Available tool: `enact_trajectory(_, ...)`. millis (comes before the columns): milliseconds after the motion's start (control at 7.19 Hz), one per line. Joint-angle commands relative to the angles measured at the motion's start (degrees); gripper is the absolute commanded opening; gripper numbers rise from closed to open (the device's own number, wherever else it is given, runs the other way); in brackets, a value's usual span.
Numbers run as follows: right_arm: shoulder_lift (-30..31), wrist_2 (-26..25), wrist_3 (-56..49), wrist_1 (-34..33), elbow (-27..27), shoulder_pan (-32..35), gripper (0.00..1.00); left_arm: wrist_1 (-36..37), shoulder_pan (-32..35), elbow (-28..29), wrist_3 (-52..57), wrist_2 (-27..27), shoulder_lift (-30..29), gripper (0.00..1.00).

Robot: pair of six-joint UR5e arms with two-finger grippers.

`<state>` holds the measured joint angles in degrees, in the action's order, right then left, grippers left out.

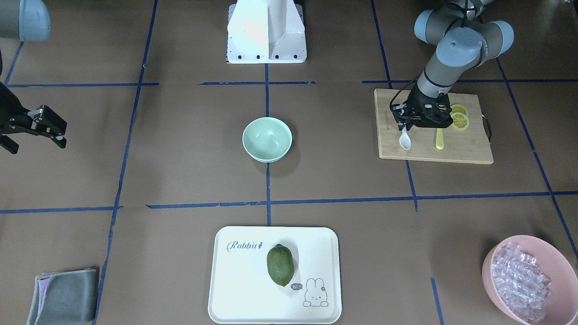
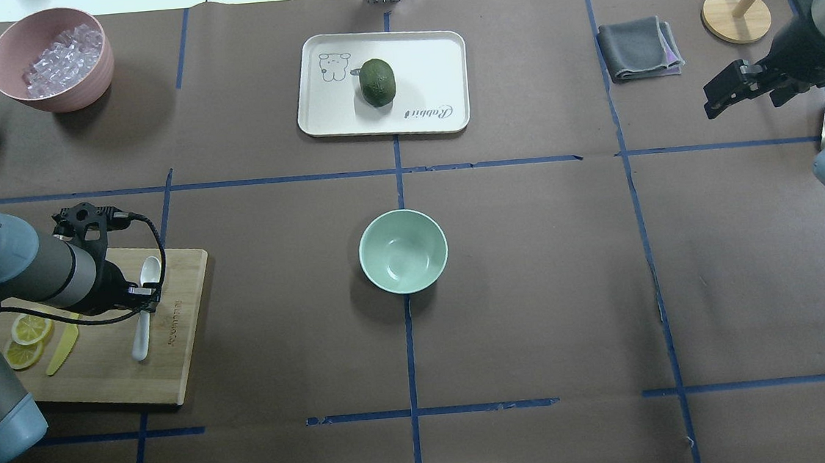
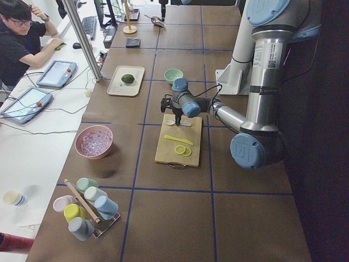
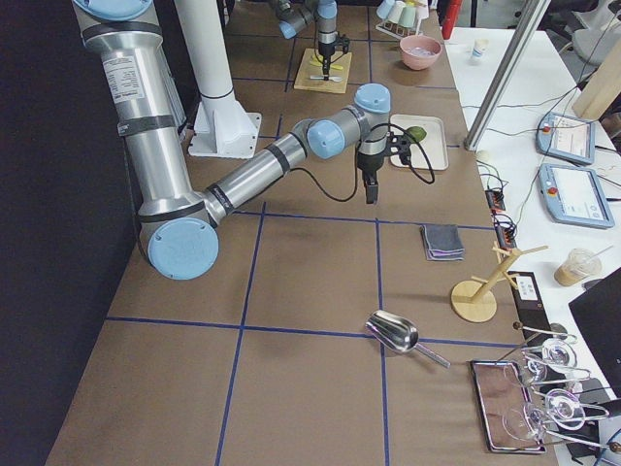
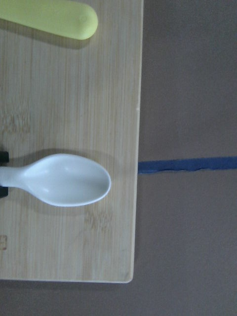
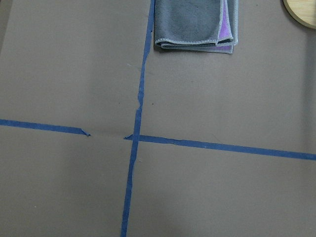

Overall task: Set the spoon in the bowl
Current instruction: 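Lower the left gripper onto the white spoon and close on its handle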

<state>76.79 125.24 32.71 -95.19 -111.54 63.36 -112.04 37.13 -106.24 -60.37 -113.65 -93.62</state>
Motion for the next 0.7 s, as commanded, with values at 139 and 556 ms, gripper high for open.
enact_trajectory(139,-0.1,0.1,0.3,0.0,-0.2,0.0,1.0,11.3,1.1,-8.2,0.1,-4.0,-0.2,0.0)
enact_trajectory(556,0.5,0.6,0.1,0.0,-0.3,1.4,1.0,32.7,0.9,-11.1,-0.3,-4.4,-19.2,0.0)
